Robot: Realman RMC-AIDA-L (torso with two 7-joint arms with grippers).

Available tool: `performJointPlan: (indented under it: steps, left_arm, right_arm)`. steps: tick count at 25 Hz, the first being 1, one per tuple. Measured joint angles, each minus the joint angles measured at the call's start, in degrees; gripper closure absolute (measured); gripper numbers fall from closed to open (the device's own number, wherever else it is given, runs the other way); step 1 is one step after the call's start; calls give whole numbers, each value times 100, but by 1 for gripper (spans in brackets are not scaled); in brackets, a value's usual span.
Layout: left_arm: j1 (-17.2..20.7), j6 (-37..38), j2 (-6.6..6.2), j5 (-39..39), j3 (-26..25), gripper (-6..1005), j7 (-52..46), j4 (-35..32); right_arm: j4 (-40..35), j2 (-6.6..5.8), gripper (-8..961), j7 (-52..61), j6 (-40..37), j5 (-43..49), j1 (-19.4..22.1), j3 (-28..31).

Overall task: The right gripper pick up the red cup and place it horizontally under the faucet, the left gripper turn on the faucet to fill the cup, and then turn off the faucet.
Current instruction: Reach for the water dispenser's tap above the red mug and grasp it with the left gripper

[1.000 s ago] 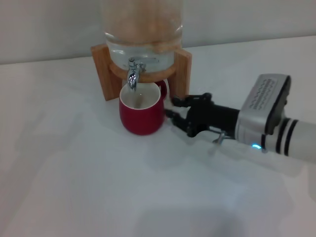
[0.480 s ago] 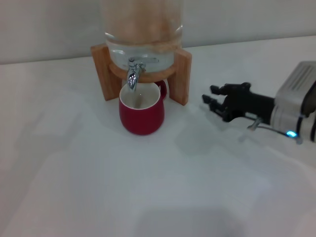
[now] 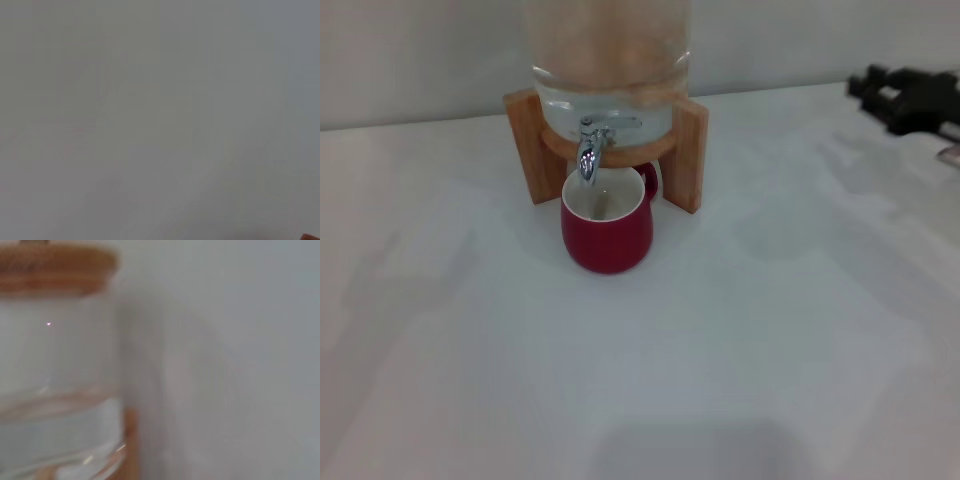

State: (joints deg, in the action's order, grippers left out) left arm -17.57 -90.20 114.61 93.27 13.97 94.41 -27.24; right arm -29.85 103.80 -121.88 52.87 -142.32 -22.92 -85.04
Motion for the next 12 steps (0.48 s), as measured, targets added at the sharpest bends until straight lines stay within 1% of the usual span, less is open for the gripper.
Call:
performJointPlan:
  steps: [3, 7, 8, 12]
  left_arm:
    - [1, 6, -8, -129, 3, 154, -47, 0]
    - [-38, 11, -82, -572, 8, 156, -215, 0]
    - [-47, 12, -97, -698, 9, 156, -244, 0]
    - [-103, 59, -129, -1074, 13, 158, -360, -4]
  right_arm:
    - [-68, 2, 650, 324, 250, 749, 93, 988]
    - [-194, 65, 650, 616, 450, 1571, 162, 1936]
    - [-251, 88, 650, 663, 462, 1707, 179, 2086]
    - [-356, 157, 650, 726, 467, 1961, 210, 2385]
